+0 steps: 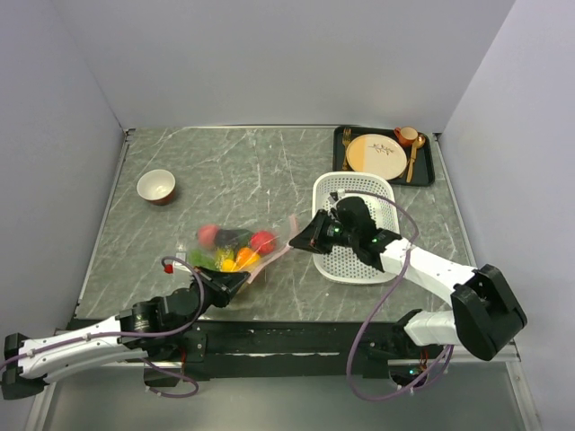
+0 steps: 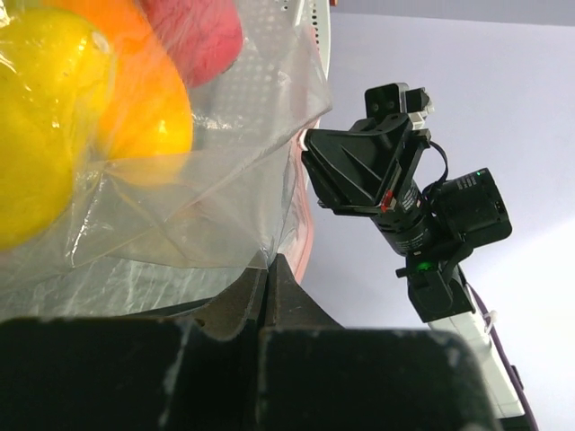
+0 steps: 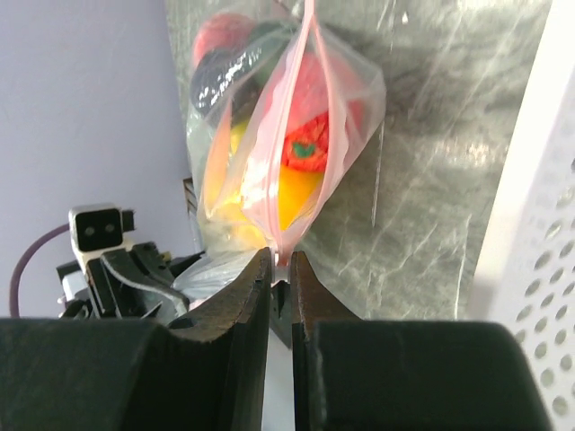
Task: Place the food in the zip-top bag and seal the zipper
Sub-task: Zip the zipper food storage bag at the center of the board.
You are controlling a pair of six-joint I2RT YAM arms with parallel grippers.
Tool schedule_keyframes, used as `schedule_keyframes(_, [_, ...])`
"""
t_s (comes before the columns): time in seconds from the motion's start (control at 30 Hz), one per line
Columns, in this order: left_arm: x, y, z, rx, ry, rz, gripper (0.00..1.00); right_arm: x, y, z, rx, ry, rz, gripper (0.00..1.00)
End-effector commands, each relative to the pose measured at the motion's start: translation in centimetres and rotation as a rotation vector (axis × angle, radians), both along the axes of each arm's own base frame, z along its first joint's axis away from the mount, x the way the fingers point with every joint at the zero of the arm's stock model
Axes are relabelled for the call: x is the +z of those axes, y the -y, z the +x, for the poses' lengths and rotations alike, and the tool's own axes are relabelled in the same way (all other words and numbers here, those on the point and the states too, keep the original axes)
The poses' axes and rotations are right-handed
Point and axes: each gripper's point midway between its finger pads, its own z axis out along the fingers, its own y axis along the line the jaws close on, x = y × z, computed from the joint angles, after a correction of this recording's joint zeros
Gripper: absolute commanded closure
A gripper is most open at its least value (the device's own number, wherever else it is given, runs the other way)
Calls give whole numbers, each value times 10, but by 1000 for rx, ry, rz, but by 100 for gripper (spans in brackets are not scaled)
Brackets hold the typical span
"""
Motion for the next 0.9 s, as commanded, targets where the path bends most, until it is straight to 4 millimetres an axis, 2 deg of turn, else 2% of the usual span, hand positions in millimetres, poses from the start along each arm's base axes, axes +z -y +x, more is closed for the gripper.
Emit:
schedule_keyframes(0.0, [19, -16, 8, 70, 35, 23, 99, 10, 14, 36, -90, 86, -41, 89])
schedule_keyframes(0.33, [28, -24, 8, 89, 41, 30, 99, 10, 20, 51, -107, 97, -58, 89])
schedule_keyframes(0.87, [25, -35, 8, 113, 30, 29, 99, 15, 35, 84, -156, 137, -116, 89])
